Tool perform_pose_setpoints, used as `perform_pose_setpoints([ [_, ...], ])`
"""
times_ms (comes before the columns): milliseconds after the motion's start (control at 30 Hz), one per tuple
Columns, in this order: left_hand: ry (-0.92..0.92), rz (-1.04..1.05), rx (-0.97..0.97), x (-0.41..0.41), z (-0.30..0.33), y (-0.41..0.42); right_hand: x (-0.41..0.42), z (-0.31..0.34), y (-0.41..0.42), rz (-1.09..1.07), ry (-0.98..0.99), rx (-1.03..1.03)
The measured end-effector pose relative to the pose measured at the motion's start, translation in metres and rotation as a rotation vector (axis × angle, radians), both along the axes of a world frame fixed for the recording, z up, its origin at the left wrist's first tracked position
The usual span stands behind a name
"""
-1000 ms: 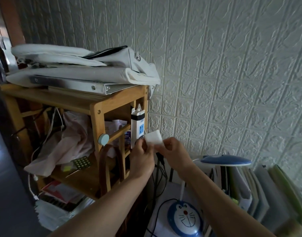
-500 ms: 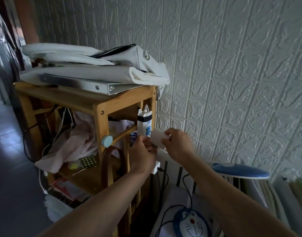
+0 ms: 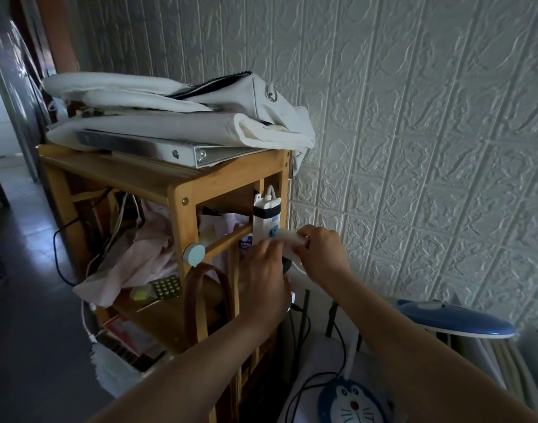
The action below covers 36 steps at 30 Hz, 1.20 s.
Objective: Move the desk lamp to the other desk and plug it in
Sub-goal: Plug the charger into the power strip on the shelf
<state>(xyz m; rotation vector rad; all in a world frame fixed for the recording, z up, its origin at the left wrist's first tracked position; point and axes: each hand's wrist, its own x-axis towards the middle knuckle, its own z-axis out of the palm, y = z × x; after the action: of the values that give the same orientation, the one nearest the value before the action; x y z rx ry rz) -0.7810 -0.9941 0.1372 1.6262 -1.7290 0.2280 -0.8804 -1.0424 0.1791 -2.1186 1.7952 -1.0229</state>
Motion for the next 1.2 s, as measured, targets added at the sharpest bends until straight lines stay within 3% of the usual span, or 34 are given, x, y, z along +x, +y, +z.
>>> perform_pose_setpoints([
  [100, -0.109, 0.014, -0.048, -0.006, 0.0, 0.001, -0.005, 0.001, -0.004, 0.032, -0.026, -0.021],
  [467, -0.163, 0.059, -0.165, -0.01, 0.007, -0.013, -0.01, 0.002, -0.012, 0.014, -0.128, -0.032],
  [800, -0.067, -0.099, -0.189, -0.014, 0.003, -0.03, -0.01, 0.002, -0.015, 0.019, -0.109, -0.057],
  [1200, -0.171, 0.049, -0.32, -0.012, 0.001, -0.04, -0.006, 0.006, -0.019, 0.044, -0.096, 0.024],
])
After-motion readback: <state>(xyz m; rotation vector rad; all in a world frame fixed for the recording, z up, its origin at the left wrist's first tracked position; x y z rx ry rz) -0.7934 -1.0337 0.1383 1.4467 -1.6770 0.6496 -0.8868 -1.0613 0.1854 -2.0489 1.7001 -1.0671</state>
